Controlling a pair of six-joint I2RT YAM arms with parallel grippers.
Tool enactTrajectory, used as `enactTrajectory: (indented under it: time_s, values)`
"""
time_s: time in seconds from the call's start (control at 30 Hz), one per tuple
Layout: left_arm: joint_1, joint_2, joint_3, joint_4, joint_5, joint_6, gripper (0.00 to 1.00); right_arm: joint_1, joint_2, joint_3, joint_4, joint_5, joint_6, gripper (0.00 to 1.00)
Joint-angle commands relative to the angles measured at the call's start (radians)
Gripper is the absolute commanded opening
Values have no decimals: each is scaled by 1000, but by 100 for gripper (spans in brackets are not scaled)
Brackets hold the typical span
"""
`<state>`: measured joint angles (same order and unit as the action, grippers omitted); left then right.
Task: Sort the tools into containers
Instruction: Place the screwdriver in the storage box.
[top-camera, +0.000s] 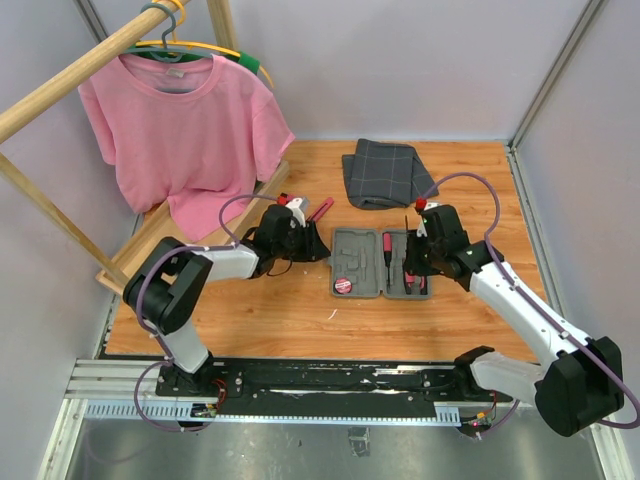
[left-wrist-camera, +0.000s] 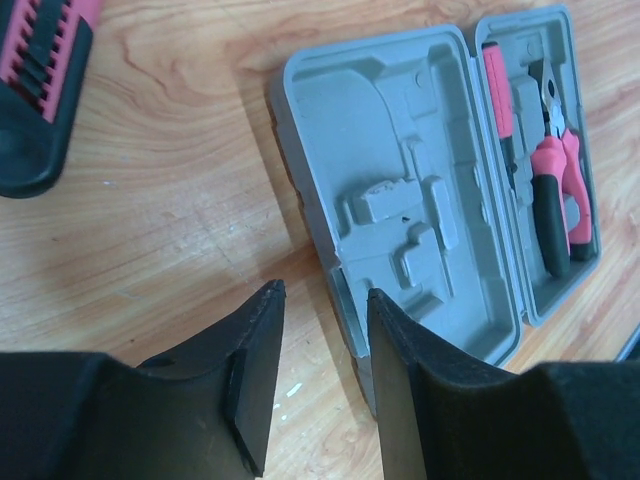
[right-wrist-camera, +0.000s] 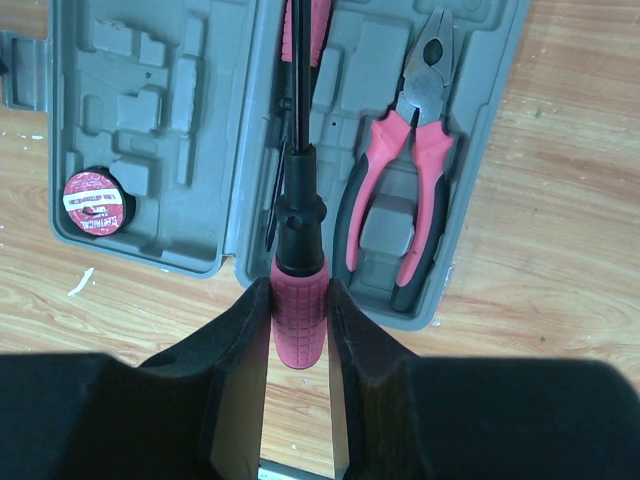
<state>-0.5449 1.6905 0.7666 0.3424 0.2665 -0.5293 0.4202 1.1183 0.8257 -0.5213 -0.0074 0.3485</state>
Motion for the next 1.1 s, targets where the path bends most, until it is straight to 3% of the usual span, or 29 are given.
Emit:
enactTrajectory:
  time_s: [0.0,0.2,1.07]
  values:
    - [7,27,34,40,81,-15,42,-11,-2,8,0,-17,16,6]
    - [6,51,45,40,118,-23,38,-10,27,19,0,-38,24,5]
    - [7,56,53,39,137,-27,0,-20,247,62,93,-32,81,6]
